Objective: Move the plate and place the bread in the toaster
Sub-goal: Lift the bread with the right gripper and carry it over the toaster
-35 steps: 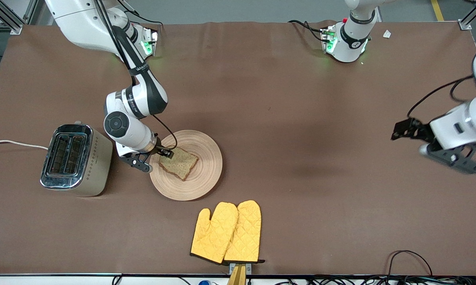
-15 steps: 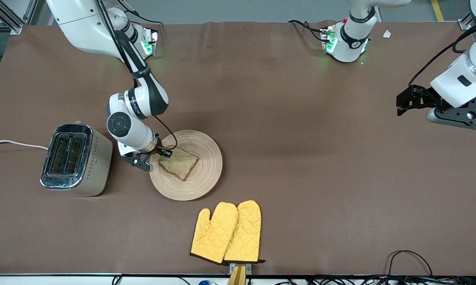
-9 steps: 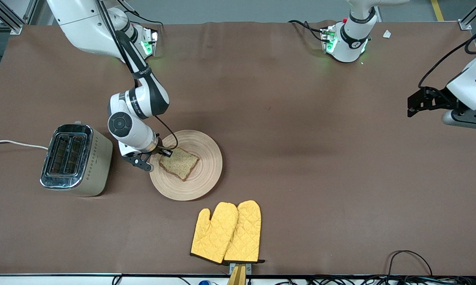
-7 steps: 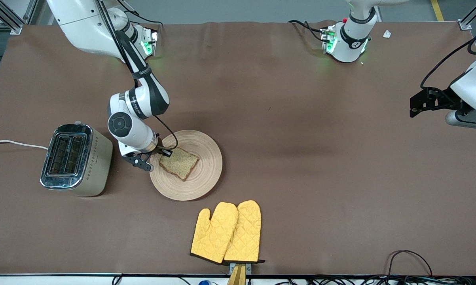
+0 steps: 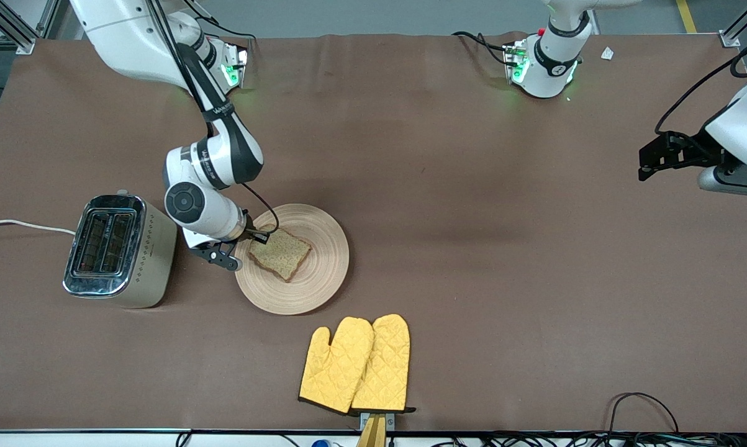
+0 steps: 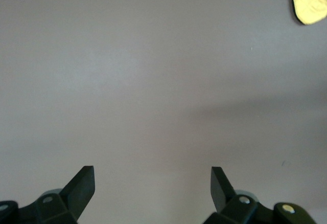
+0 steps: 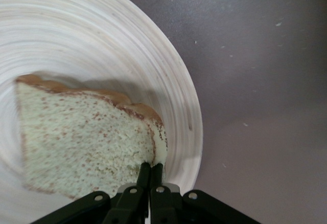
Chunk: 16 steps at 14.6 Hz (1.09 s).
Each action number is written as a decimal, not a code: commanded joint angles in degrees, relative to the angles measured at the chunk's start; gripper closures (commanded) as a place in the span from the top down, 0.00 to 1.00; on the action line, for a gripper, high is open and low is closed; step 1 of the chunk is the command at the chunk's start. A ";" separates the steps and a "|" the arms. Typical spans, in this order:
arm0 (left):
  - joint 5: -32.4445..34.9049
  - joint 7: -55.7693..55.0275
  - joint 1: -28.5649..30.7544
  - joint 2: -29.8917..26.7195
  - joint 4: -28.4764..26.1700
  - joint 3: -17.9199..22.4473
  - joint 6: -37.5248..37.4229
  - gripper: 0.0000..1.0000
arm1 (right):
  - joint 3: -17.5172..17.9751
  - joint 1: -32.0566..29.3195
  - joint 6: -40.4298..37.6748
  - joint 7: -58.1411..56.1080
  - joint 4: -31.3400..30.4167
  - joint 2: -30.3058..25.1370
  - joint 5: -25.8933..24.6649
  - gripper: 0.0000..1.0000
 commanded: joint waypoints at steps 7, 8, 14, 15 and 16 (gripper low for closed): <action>-0.01 -2.47 1.26 -0.59 0.12 0.18 0.30 1.00 | 0.26 -0.13 -32.77 -9.79 18.45 -2.34 -25.99 0.00; 0.00 -2.46 1.26 -0.67 0.12 0.18 0.30 1.00 | 0.26 -0.30 -35.15 -12.69 20.03 -2.51 -28.99 0.00; -0.71 -1.76 3.02 -0.94 0.20 -0.17 0.12 1.00 | -0.09 -2.76 -40.27 -29.66 22.07 -5.41 -44.03 0.00; -0.71 -1.76 3.02 -0.94 0.20 -0.17 0.04 1.00 | -0.09 -3.55 -40.27 -30.46 22.51 -5.24 -45.70 0.00; -0.62 -1.76 2.93 -1.11 0.20 -0.26 0.12 1.00 | 0.00 -4.43 -40.27 -30.56 23.29 -5.15 -46.41 0.00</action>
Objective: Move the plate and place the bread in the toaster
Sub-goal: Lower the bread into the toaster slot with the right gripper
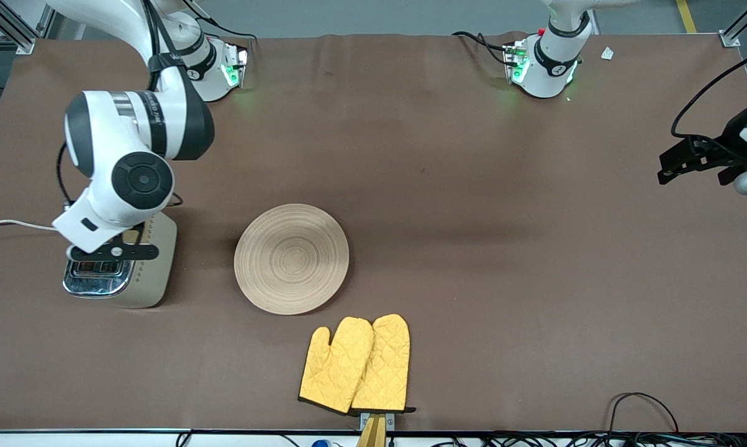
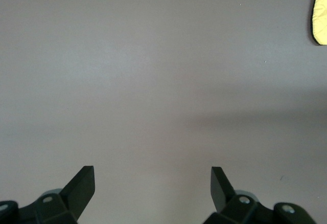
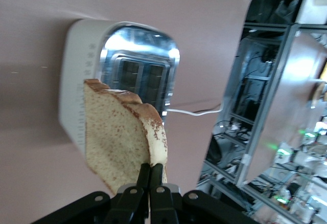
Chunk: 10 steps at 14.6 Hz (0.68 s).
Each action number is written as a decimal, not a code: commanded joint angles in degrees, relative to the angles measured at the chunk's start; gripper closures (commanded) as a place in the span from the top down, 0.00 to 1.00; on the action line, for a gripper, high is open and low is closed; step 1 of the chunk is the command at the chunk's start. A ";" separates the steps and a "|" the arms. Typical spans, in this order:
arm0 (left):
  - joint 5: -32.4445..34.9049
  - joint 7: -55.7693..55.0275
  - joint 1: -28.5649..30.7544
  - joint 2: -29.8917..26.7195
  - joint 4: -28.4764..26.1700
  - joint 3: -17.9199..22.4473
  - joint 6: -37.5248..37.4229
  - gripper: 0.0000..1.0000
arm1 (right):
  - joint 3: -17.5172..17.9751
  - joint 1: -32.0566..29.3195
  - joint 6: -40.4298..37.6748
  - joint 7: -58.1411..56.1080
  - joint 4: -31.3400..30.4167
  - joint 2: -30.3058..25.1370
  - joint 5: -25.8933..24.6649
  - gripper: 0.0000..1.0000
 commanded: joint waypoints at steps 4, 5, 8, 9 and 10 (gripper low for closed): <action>-2.01 0.39 0.33 -0.99 0.15 -0.69 -0.06 1.00 | 0.58 -2.74 -0.53 -1.38 0.40 -0.17 -2.84 0.00; -2.02 0.39 0.42 -0.99 0.15 -0.60 -0.15 1.00 | 0.58 -2.91 -0.45 -1.29 0.40 0.00 -2.84 0.01; -2.02 -0.22 0.24 -0.99 0.15 -0.60 0.20 1.00 | 0.58 -3.88 0.17 -1.20 0.49 1.23 -3.01 0.00; -1.93 -0.49 0.24 -1.16 0.15 -0.51 0.55 1.00 | 0.58 -4.32 0.34 -1.20 0.49 1.67 -3.10 0.00; -1.93 -0.40 0.33 -1.60 -0.03 -0.51 0.99 1.00 | 0.58 -4.84 0.43 -1.11 0.49 1.94 -3.71 0.00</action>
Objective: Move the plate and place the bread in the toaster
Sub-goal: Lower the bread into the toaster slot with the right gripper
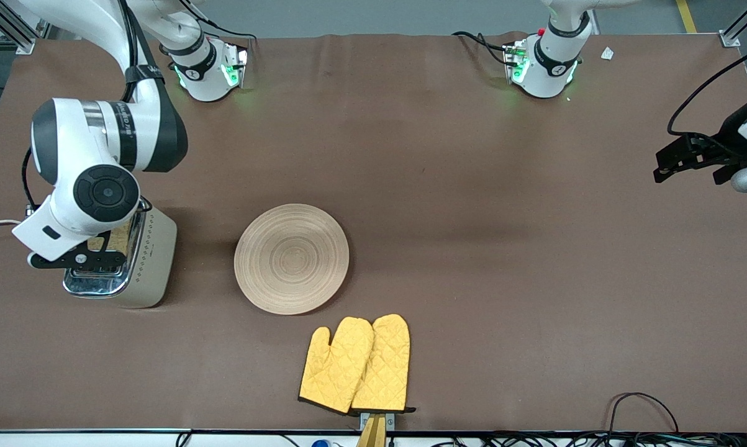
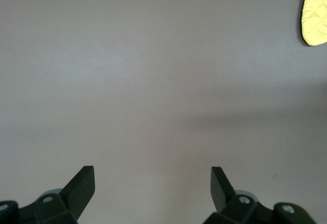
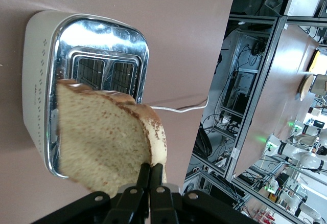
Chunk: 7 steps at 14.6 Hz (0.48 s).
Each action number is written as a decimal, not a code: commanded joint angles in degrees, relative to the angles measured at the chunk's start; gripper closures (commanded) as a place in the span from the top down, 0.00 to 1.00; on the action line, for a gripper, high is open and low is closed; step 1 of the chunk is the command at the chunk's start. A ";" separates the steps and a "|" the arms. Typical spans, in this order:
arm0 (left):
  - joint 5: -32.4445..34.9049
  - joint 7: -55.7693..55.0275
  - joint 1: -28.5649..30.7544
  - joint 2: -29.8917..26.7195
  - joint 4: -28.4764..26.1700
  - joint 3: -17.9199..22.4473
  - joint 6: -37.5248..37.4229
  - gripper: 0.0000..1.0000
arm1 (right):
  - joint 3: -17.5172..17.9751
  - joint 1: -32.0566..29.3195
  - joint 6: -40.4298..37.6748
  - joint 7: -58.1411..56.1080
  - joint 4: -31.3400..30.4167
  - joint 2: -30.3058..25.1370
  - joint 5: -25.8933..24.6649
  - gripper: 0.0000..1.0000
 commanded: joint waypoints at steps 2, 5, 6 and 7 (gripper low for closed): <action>-0.71 -0.29 0.42 -1.60 -0.20 -0.02 1.17 1.00 | 0.69 -1.93 0.83 0.55 0.09 1.33 -3.25 0.00; -0.71 -0.29 0.16 -1.69 -0.20 -0.28 1.96 1.00 | 0.60 -2.63 1.63 0.82 0.00 2.47 -3.60 0.00; -0.62 -0.29 0.07 -1.69 -0.11 -0.28 1.96 1.00 | 0.60 -2.63 1.63 0.99 0.00 2.82 -3.60 0.01; -0.62 -0.21 0.07 -1.69 -0.11 -0.28 1.96 1.00 | 0.60 -2.63 1.72 1.25 0.00 3.17 -3.60 0.00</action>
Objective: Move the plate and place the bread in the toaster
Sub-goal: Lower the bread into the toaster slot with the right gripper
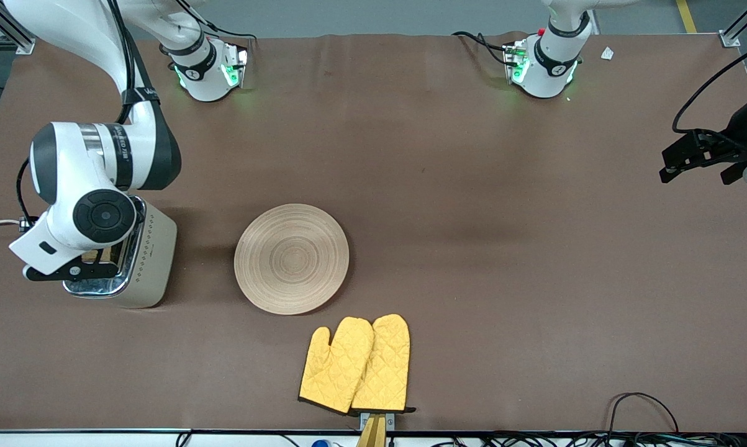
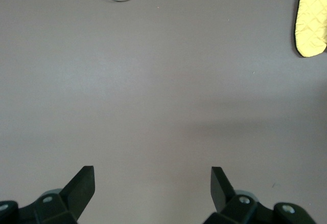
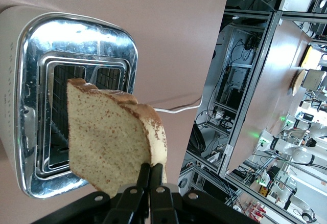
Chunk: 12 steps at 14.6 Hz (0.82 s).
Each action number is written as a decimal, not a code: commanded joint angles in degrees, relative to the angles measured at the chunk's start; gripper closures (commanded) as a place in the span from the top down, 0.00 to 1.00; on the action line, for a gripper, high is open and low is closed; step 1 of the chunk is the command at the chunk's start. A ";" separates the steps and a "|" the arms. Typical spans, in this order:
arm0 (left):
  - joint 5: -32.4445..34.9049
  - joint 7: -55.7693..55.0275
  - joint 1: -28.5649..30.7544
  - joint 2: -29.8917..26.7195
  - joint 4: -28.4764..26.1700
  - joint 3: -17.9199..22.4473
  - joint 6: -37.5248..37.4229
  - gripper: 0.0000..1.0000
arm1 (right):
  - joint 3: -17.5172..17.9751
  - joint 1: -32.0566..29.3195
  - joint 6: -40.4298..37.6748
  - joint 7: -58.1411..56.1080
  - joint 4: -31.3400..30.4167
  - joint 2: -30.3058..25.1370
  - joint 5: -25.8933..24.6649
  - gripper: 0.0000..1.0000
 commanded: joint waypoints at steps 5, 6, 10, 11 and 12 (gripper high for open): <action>-0.79 0.34 0.37 -0.77 -0.33 -0.12 0.41 1.00 | 0.70 -0.54 1.34 4.54 -0.25 2.06 -1.50 0.00; -0.79 0.34 0.37 -0.76 -0.33 -0.12 0.41 1.00 | 0.61 -0.54 1.60 4.54 -0.16 2.59 -1.59 0.00; -0.70 0.34 0.37 -0.76 -0.33 -0.12 0.41 1.00 | 0.61 -0.11 2.66 13.98 -0.07 5.92 -2.12 0.38; -0.70 0.43 0.37 -0.76 -0.33 -0.12 0.41 1.00 | 0.70 -0.19 2.66 18.82 -0.16 6.02 -1.94 0.60; -0.70 0.43 0.37 -0.76 -0.33 -0.12 0.41 1.00 | 0.78 -0.71 2.84 19.82 0.01 6.02 -1.25 0.90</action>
